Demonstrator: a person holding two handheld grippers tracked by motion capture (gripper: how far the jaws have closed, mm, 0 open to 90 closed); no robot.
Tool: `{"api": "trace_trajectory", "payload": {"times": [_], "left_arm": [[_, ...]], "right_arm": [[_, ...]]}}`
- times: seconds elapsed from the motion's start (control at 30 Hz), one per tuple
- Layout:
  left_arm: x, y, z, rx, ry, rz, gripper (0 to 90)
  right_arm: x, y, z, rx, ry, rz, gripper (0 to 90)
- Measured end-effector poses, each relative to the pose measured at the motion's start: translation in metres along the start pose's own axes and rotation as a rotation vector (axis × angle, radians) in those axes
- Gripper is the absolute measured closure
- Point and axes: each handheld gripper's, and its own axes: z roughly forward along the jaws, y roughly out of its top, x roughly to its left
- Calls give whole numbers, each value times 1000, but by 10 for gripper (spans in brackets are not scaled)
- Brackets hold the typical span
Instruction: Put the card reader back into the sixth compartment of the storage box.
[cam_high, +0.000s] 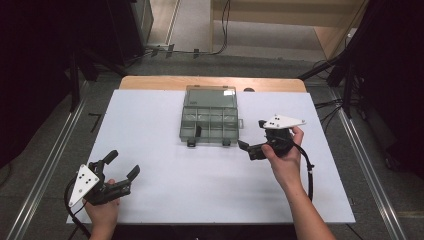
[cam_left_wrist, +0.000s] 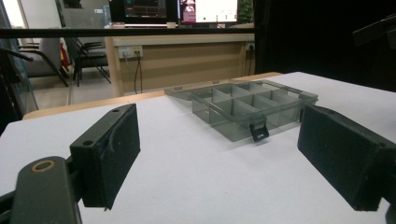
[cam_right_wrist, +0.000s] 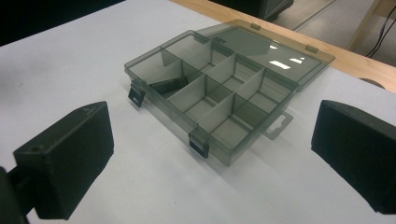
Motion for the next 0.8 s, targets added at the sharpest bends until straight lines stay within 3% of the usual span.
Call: {"api": "trace_trajectory", "payload": {"times": [0.2,0.8], "left_arm": [[0,0,0,0,3,-1,132],[-1,0,0,5,3,7,132]], "right_arm": [[-2,-15,-10,-41,-11,-2,0],[-12,-65,-45,-151,-52,56,0]]}}
